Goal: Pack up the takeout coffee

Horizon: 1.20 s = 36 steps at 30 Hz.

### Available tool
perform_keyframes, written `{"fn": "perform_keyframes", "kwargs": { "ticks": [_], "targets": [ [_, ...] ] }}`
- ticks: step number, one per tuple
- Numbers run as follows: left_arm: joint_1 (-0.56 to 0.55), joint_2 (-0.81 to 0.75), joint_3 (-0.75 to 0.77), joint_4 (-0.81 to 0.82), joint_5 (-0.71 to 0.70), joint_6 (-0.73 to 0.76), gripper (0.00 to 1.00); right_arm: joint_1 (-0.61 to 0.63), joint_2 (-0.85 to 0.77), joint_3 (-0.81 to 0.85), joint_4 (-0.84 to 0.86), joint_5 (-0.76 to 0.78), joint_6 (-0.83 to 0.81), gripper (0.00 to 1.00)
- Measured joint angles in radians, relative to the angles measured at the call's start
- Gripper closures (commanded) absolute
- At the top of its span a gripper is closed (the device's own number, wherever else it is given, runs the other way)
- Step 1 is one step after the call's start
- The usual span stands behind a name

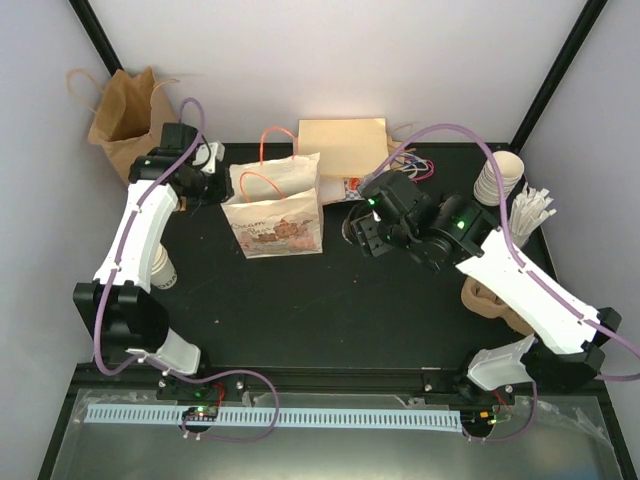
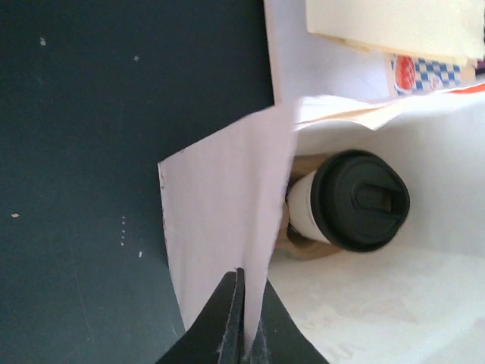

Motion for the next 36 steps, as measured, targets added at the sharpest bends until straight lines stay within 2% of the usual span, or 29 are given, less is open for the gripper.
{"fn": "perform_keyframes", "kwargs": {
  "ticks": [9,18,28,36],
  "targets": [
    [-0.123,-0.098,-0.002,-0.054,-0.002,0.025,0.98,0.000,-0.006,0.159,0.038,-0.006,-0.062,0.32],
    [-0.269,-0.302,-0.118,-0.057,-0.028,0.036,0.98,0.000,-0.093,0.180,0.102,-0.128,-0.136,0.37],
    [-0.325,-0.394,-0.183,-0.048,-0.006,0.006,0.97,0.000,-0.172,0.106,0.168,-0.324,-0.164,0.37],
    [-0.326,-0.373,-0.214,-0.045,0.019,-0.037,0.97,0.036,-0.187,0.090,0.203,-0.431,-0.164,0.39]
  ]
}}
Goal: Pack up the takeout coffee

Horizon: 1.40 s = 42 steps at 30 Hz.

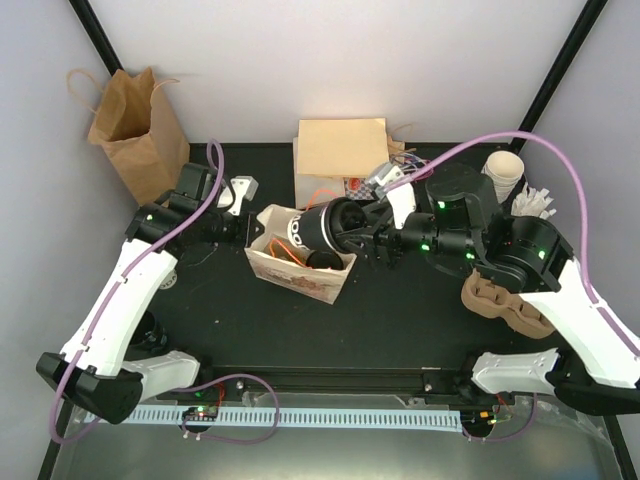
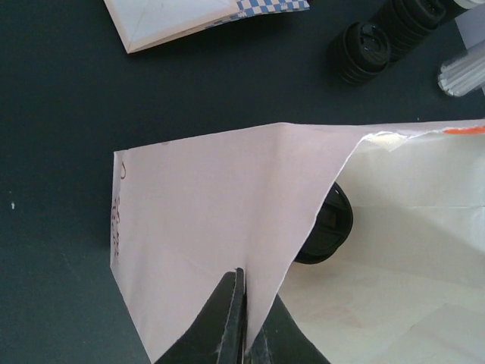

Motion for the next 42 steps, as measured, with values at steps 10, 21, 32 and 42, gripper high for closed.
{"fn": "perform_keyframes", "kwargs": {
  "ticks": [10,21,32,42],
  "targets": [
    [0.000,-0.010,-0.045,0.016,0.008,-0.037,0.95,0.063,0.047,-0.109,0.021,0.093,0.006,0.40],
    [0.000,-0.176,-0.229,0.128,0.028,-0.150,0.83,0.178,0.093,-0.169,0.000,0.232,0.004,0.42],
    [-0.001,-0.355,-0.325,0.195,0.021,-0.217,0.32,0.301,0.140,-0.227,-0.044,0.229,-0.034,0.43],
    [0.000,-0.337,-0.199,0.119,-0.053,-0.152,0.31,0.364,0.135,-0.275,-0.072,0.257,-0.045,0.43]
  ]
}}
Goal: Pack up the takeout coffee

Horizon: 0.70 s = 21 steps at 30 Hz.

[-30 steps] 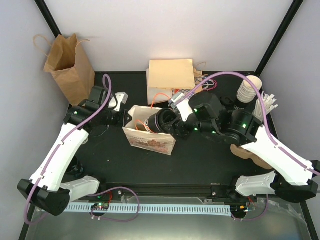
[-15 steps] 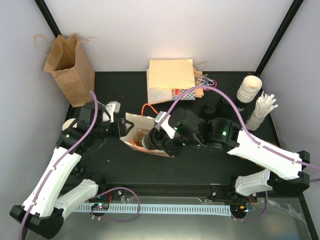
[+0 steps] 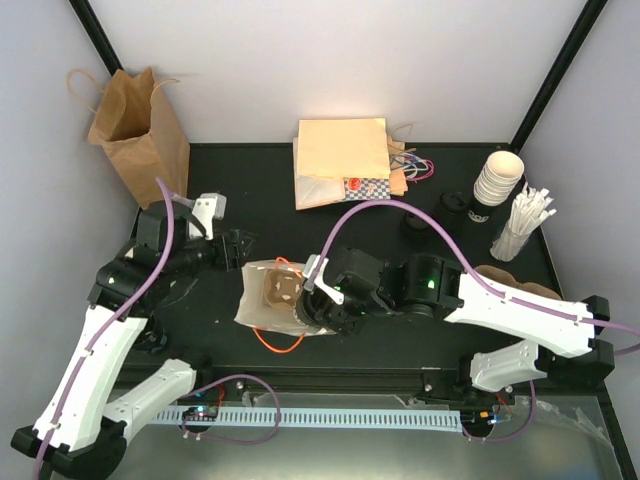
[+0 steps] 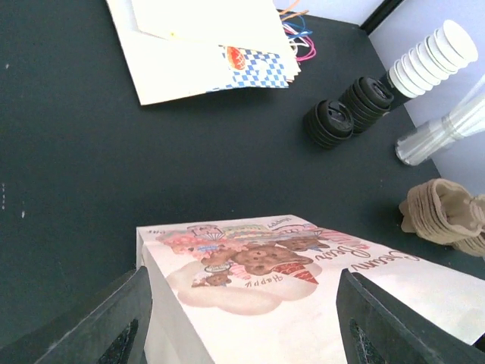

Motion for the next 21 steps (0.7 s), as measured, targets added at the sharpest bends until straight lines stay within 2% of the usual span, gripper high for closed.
{"fn": "perform_keyframes", "kwargs": {
  "ticks": [4,9,12,18,21],
  "targets": [
    [0.000,0.018,0.032,-0.004,0.058,0.066,0.31,0.052,-0.001,-0.009,-0.026,0.071,-0.006,0.43],
    [-0.006,0.006,0.009,0.012,0.245,0.169,0.32,0.098,-0.019,-0.057,-0.048,0.162,-0.010,0.43],
    [-0.048,-0.035,-0.037,0.029,0.325,0.221,0.31,0.098,-0.030,-0.074,-0.056,0.213,-0.005,0.43],
    [-0.163,-0.138,-0.113,0.064,0.402,0.332,0.17,0.098,-0.032,-0.100,-0.060,0.262,0.009,0.44],
    [-0.209,-0.164,-0.135,0.080,0.394,0.373,0.15,0.098,-0.029,-0.101,-0.060,0.274,0.019,0.44]
  ]
}}
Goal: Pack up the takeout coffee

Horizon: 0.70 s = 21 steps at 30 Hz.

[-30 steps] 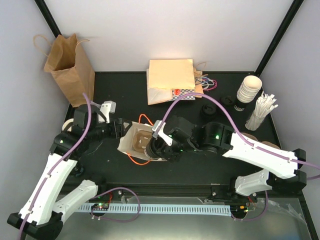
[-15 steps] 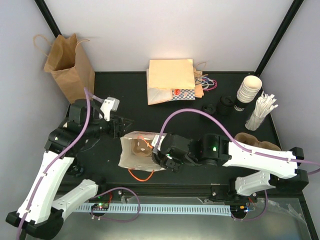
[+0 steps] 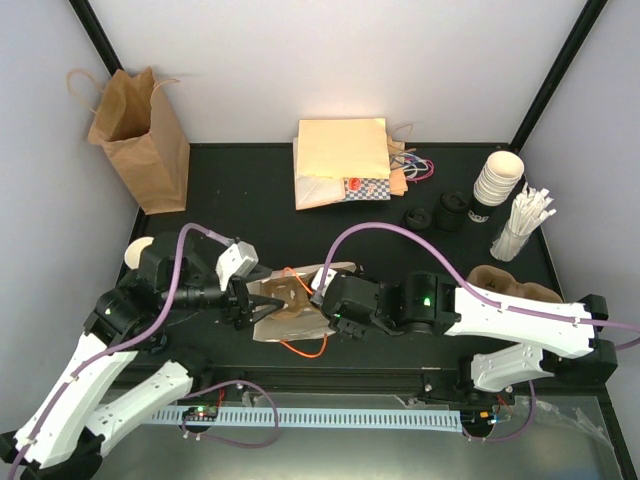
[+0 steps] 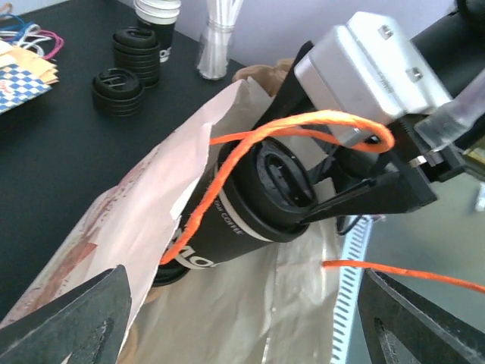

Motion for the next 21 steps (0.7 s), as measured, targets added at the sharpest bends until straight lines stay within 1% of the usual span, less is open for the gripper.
{"fn": "perform_keyframes", "kwargs": {
  "ticks": [2,6,9,11,14,21],
  "targets": [
    [-0.027,0.001,-0.005,0.005,-0.040,0.023,0.15,0.000,0.001,0.000,0.000,0.004,0.002,0.44],
    [-0.076,0.034,-0.003,0.003,-0.203,0.069,0.15,0.000,0.001,0.000,0.001,0.004,0.005,0.44],
    [-0.090,0.074,0.009,-0.005,-0.302,0.103,0.16,0.000,0.001,0.000,0.001,0.004,0.005,0.44],
    [-0.092,0.097,0.019,-0.006,-0.338,0.128,0.19,0.000,0.001,0.000,0.002,0.005,0.005,0.44],
    [-0.102,0.124,0.027,-0.004,-0.354,0.161,0.22,0.000,0.001,0.000,0.005,0.004,0.005,0.44],
    [-0.183,0.196,0.027,-0.011,-0.366,0.264,0.31,0.000,0.001,0.000,0.013,0.004,0.005,0.44]
  ]
}}
